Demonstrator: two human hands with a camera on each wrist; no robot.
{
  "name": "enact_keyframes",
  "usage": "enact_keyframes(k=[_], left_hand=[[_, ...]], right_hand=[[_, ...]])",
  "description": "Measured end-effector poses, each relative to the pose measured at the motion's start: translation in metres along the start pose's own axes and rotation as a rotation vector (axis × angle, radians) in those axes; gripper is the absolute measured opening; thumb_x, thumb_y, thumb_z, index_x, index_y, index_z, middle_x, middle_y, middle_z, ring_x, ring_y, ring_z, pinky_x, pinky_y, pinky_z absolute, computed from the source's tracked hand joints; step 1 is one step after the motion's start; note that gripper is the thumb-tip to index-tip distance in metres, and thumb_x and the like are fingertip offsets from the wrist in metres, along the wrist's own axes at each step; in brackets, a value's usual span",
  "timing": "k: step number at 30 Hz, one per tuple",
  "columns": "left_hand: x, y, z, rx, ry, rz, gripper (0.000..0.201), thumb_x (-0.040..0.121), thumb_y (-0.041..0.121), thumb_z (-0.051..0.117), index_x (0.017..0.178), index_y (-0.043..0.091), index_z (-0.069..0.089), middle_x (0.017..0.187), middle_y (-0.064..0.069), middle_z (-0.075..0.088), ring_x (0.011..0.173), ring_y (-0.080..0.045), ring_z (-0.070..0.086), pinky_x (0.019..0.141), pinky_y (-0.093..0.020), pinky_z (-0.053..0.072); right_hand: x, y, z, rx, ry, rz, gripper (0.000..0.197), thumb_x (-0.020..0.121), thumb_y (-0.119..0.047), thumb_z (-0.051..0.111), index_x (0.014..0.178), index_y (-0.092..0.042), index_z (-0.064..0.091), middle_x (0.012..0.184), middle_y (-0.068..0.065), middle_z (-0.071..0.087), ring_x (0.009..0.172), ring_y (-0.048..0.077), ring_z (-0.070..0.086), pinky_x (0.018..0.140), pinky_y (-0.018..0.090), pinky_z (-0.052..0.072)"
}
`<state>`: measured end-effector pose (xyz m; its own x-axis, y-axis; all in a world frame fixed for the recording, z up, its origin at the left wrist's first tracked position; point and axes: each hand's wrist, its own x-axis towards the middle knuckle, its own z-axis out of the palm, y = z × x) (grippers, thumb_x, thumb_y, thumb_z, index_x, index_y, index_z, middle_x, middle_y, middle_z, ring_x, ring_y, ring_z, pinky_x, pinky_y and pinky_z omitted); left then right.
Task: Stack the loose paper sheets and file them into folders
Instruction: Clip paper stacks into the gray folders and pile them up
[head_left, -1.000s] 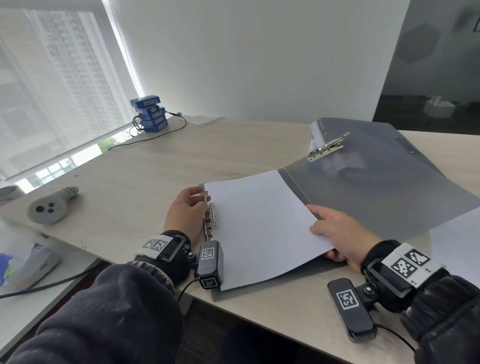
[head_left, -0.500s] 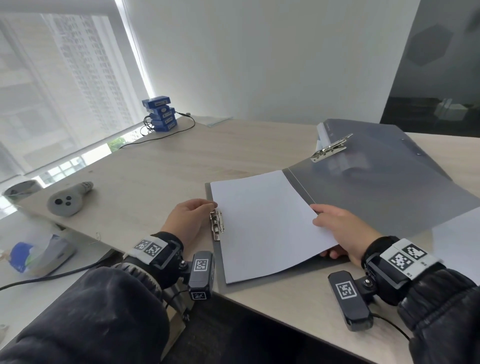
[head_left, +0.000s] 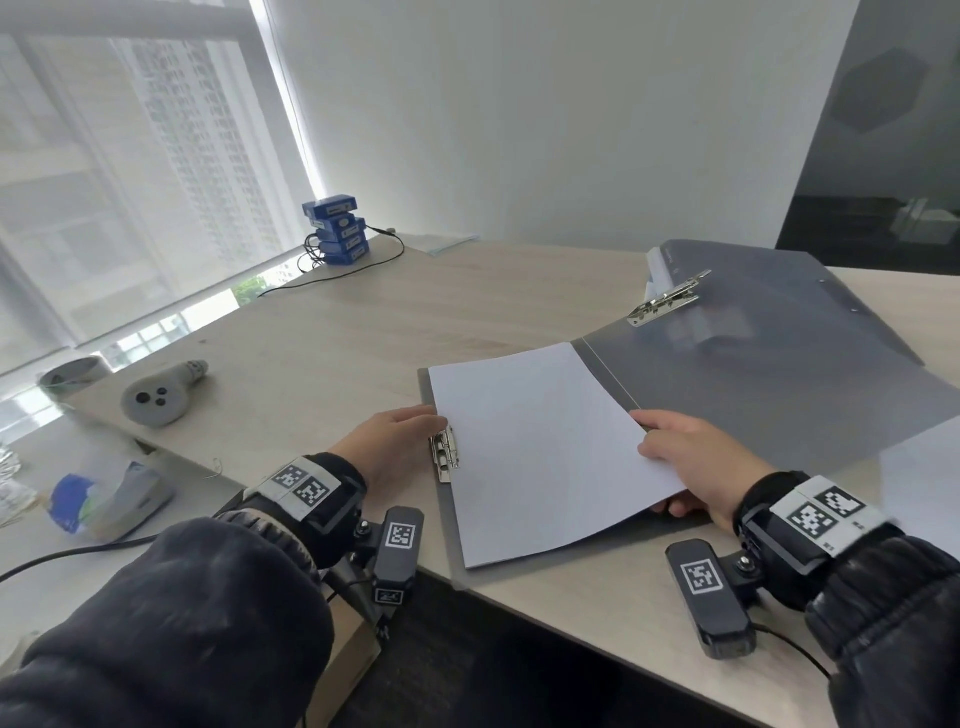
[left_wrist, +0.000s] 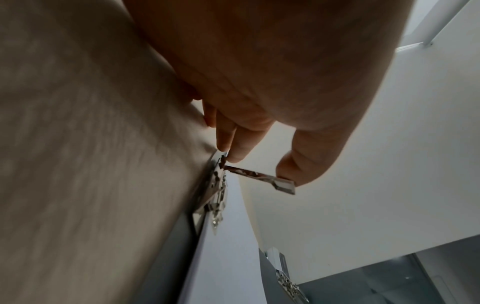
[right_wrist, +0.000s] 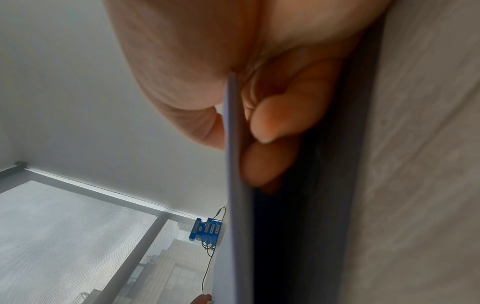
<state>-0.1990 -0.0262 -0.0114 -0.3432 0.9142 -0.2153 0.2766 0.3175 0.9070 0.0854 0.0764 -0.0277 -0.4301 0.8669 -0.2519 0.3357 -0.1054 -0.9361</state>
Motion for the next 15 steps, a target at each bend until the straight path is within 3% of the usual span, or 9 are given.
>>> enact_keyframes(k=[1, 2, 3, 4, 5, 7, 9, 11, 15], left_hand=[[0.004, -0.003, -0.002, 0.029, -0.007, 0.011, 0.021, 0.105, 0.012, 0.049, 0.105, 0.027, 0.063, 0.066, 0.031, 0.068, 0.068, 0.015, 0.067, 0.061, -0.002, 0.047], [0.004, -0.004, -0.004, 0.074, -0.008, 0.011, 0.023, 0.105, 0.018, 0.051, 0.106, 0.038, 0.062, 0.085, 0.038, 0.067, 0.097, 0.014, 0.066, 0.085, -0.005, 0.047], [0.004, -0.006, -0.007, 0.152, -0.009, 0.010, 0.026, 0.104, 0.027, 0.053, 0.105, 0.052, 0.058, 0.108, 0.041, 0.059, 0.130, 0.005, 0.051, 0.110, -0.018, 0.037], [0.006, -0.010, -0.010, 0.248, -0.029, 0.006, 0.028, 0.104, 0.035, 0.054, 0.104, 0.063, 0.052, 0.125, 0.039, 0.048, 0.150, -0.004, 0.027, 0.124, -0.033, 0.020], [0.010, -0.015, -0.013, 0.334, -0.061, 0.001, 0.029, 0.103, 0.040, 0.053, 0.107, 0.069, 0.046, 0.137, 0.036, 0.038, 0.155, -0.008, 0.009, 0.126, -0.041, 0.007], [0.012, -0.023, -0.018, 0.481, -0.094, 0.011, 0.038, 0.101, 0.050, 0.052, 0.129, 0.069, 0.037, 0.155, 0.028, 0.030, 0.155, -0.007, -0.002, 0.126, -0.045, 0.002], [0.010, -0.027, -0.019, 0.613, -0.094, 0.042, 0.062, 0.094, 0.063, 0.053, 0.150, 0.057, 0.027, 0.161, 0.023, 0.026, 0.155, -0.007, -0.004, 0.126, -0.047, 0.002], [0.009, -0.031, -0.019, 0.711, -0.091, 0.062, 0.081, 0.087, 0.072, 0.052, 0.157, 0.049, 0.017, 0.164, 0.026, 0.015, 0.156, -0.007, -0.004, 0.126, -0.046, 0.000], [0.005, -0.035, -0.017, 0.787, -0.060, 0.069, 0.085, 0.093, 0.065, 0.054, 0.161, 0.040, 0.010, 0.168, 0.019, 0.009, 0.156, -0.006, -0.004, 0.127, -0.043, -0.002]], right_hand=[[0.000, 0.000, 0.000, 0.000, -0.002, 0.001, 0.038, 0.096, -0.005, 0.041, 0.116, -0.027, 0.064, 0.075, 0.013, 0.067, 0.045, 0.022, 0.053, 0.037, 0.022, 0.037], [0.001, 0.000, -0.001, -0.002, -0.003, 0.004, 0.038, 0.095, -0.005, 0.041, 0.116, -0.027, 0.064, 0.074, 0.013, 0.067, 0.045, 0.022, 0.053, 0.037, 0.022, 0.037], [0.001, 0.001, -0.001, -0.005, -0.004, 0.006, 0.038, 0.095, -0.005, 0.041, 0.117, -0.027, 0.064, 0.074, 0.012, 0.067, 0.045, 0.023, 0.053, 0.037, 0.022, 0.038], [0.002, 0.001, -0.001, -0.010, -0.007, 0.008, 0.039, 0.095, -0.005, 0.041, 0.117, -0.027, 0.065, 0.074, 0.012, 0.067, 0.045, 0.023, 0.053, 0.037, 0.022, 0.038], [0.002, 0.001, -0.001, -0.015, -0.010, 0.008, 0.039, 0.095, -0.005, 0.041, 0.117, -0.026, 0.065, 0.073, 0.011, 0.067, 0.045, 0.023, 0.053, 0.037, 0.022, 0.038], [0.002, 0.001, -0.001, -0.021, -0.015, 0.007, 0.039, 0.095, -0.005, 0.041, 0.117, -0.027, 0.065, 0.072, 0.010, 0.067, 0.045, 0.022, 0.053, 0.038, 0.022, 0.038], [0.002, 0.000, -0.001, -0.025, -0.016, 0.006, 0.039, 0.095, -0.005, 0.041, 0.118, -0.027, 0.065, 0.073, 0.010, 0.068, 0.045, 0.022, 0.053, 0.038, 0.022, 0.038], [0.002, 0.000, -0.001, -0.029, -0.012, 0.006, 0.039, 0.096, -0.006, 0.041, 0.119, -0.027, 0.064, 0.075, 0.010, 0.068, 0.044, 0.021, 0.053, 0.038, 0.022, 0.037], [0.001, 0.000, -0.001, -0.031, -0.006, 0.004, 0.041, 0.095, -0.004, 0.041, 0.121, -0.027, 0.064, 0.079, 0.013, 0.069, 0.044, 0.021, 0.053, 0.037, 0.022, 0.037]])
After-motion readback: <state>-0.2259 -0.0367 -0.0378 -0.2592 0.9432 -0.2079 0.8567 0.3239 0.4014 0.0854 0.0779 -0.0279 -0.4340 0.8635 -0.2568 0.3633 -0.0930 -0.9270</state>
